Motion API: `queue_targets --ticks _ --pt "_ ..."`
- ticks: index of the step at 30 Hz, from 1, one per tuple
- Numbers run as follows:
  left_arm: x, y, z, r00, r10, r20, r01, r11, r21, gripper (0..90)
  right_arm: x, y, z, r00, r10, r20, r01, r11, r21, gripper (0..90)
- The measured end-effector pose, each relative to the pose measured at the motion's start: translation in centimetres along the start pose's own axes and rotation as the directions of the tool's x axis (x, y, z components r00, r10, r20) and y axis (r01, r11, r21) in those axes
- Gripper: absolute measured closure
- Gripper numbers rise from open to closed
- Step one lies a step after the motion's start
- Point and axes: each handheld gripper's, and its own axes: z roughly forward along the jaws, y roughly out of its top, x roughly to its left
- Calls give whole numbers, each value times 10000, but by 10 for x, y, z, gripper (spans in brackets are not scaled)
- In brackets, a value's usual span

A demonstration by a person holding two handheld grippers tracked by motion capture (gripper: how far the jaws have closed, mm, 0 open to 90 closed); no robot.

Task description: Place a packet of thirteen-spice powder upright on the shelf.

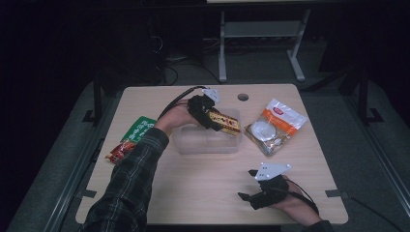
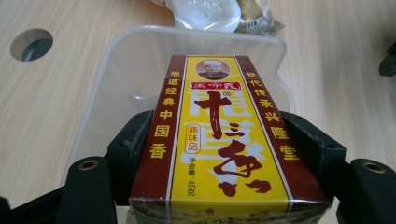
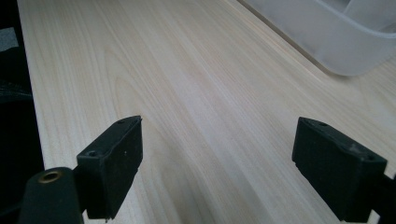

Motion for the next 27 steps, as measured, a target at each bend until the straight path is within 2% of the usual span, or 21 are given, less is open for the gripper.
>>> queue_targets --ticks 21,27 --pt "0 7 -1 9999 89 -76 -94 9980 -632 307 0 0 0 10000 4 -63 -3 10000 98 160" --pt "1 11 2 10000 -10 -44 5 9937 -1123 309 1 0 1 9999 12 -102 -11 9999 135 160"
